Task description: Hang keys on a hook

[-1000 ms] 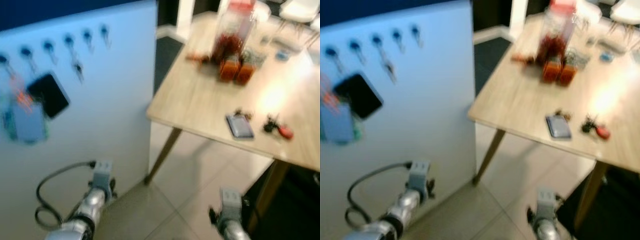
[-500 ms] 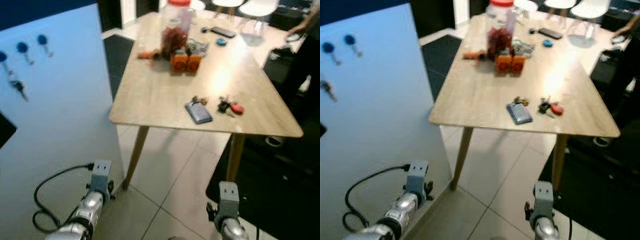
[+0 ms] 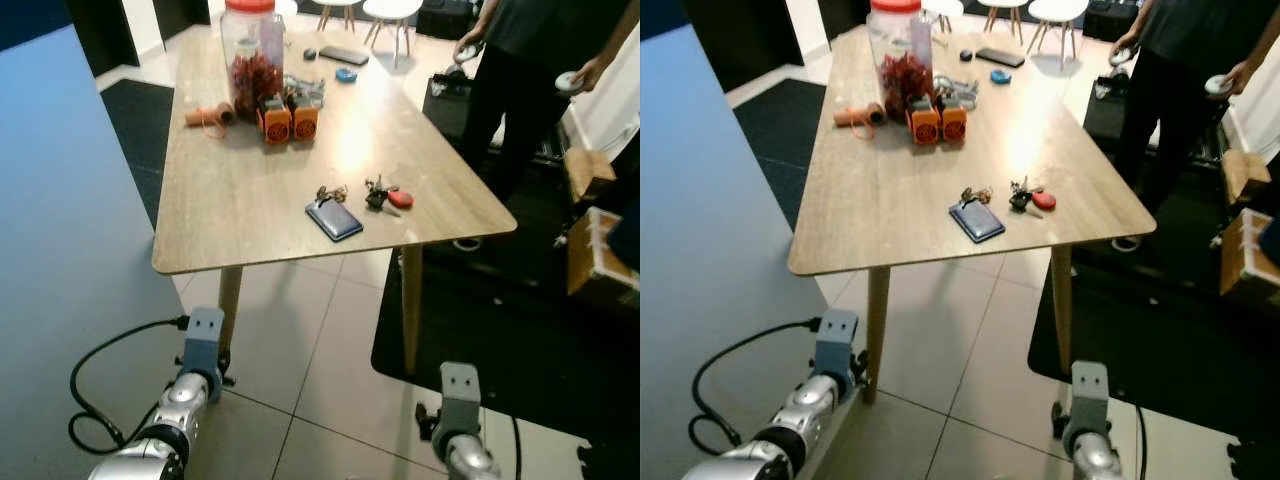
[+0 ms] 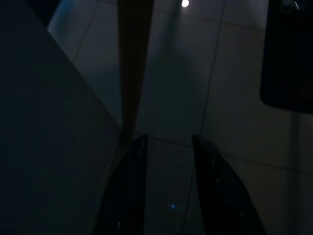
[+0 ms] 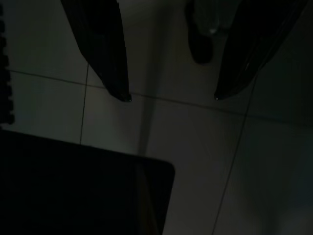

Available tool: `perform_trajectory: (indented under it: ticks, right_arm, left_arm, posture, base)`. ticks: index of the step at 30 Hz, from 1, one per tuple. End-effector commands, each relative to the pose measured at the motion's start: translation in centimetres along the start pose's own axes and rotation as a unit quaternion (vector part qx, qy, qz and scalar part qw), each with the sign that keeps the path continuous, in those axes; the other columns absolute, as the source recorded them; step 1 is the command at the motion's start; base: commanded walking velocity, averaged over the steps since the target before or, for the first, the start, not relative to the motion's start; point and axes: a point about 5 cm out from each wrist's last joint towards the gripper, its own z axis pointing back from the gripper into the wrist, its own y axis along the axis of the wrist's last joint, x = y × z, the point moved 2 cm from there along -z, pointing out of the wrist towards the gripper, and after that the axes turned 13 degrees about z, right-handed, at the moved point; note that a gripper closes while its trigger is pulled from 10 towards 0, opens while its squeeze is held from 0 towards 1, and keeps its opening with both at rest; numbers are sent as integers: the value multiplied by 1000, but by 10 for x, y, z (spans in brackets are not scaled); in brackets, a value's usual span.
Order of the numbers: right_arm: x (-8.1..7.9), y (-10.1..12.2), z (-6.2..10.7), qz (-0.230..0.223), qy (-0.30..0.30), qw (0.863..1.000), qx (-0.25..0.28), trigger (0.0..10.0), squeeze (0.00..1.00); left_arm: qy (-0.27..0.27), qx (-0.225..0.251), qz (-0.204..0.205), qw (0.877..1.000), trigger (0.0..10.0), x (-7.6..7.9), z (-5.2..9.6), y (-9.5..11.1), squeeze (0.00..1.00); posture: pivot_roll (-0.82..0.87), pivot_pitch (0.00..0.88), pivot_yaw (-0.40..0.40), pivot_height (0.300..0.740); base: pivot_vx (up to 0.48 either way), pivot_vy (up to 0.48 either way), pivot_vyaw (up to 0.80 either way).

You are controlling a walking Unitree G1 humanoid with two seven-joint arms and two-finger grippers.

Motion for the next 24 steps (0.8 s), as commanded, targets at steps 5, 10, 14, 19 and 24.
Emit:
perform_trajectory:
  ticks: [5,10,14,19,24]
  right_arm:
    - [-11,-3,1,4,22,1000,-5,10000,0]
    - [-12,-4,2,5,24,1000,-6,10000,0]
    - [-12,-4,2,6,24,1000,-6,10000,0]
    - [-13,-4,2,9,27,1000,-4,10000,0]
    - [-13,-3,2,10,28,1000,-4,10000,0]
  left_arm:
    - [12,-7,-8,1000,10000,-5,2,-6,0]
    - [10,8,-12,1000,10000,-4,2,-1,0]
    - [7,11,-17,1000,10000,-1,1,1,0]
    - [-4,12,-21,1000,10000,1,0,3,0]
    - [-8,13,-19,1000,10000,2,0,3,0]
  posture:
    - [32,34,3,740]
    - [31,35,6,740]
    - [32,38,5,740]
    - [32,45,3,740]
    - [33,46,5,740]
  base:
    - [0,0,0]
    - [0,0,0]
    - [0,0,0]
    - [0,0,0]
    - [369,0,0]
